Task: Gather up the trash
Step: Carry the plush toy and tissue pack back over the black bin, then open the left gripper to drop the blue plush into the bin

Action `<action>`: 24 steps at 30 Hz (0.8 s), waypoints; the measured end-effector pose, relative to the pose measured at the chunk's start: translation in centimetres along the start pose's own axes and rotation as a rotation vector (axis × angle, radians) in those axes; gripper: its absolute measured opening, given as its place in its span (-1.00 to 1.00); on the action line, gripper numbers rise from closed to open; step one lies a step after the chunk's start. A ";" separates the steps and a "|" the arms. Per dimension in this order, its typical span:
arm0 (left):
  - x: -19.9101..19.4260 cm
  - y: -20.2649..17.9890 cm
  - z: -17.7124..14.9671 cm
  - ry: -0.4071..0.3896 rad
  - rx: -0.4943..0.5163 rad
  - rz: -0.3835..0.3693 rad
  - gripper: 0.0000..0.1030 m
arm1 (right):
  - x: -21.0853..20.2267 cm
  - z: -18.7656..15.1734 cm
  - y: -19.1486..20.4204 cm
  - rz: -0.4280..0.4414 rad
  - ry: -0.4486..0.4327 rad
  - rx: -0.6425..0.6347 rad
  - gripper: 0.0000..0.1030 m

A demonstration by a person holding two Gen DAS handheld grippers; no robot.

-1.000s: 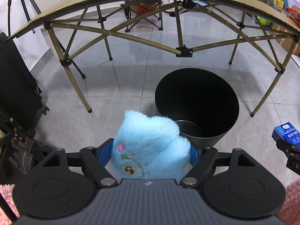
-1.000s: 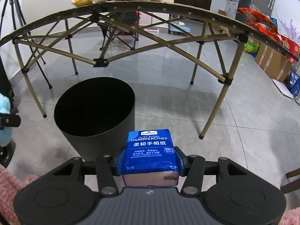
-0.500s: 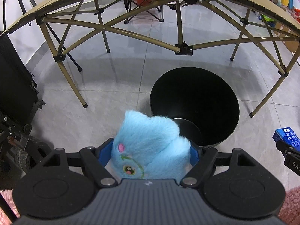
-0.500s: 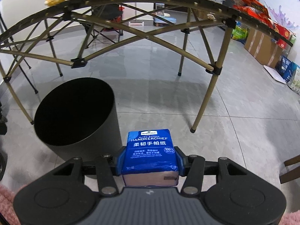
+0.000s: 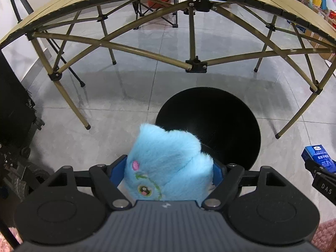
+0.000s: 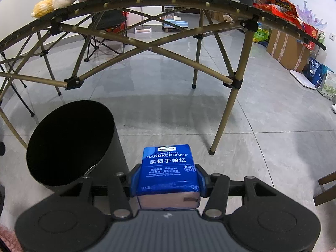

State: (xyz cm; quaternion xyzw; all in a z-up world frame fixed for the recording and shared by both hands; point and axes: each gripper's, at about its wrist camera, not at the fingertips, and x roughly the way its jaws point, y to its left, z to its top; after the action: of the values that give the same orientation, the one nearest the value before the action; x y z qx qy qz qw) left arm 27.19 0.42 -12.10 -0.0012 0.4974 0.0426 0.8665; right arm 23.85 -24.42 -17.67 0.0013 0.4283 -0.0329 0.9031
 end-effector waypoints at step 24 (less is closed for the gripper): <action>3.6 -5.0 4.0 0.048 0.031 -0.037 0.52 | 1.5 2.0 -1.2 -0.011 -0.013 0.051 -0.01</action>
State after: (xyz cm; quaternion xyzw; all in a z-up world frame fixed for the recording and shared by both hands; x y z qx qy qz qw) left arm 32.83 -4.08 -13.36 0.0020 0.5186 0.0188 0.8548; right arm 26.29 -25.79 -17.54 0.0217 0.4214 -0.0485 0.9053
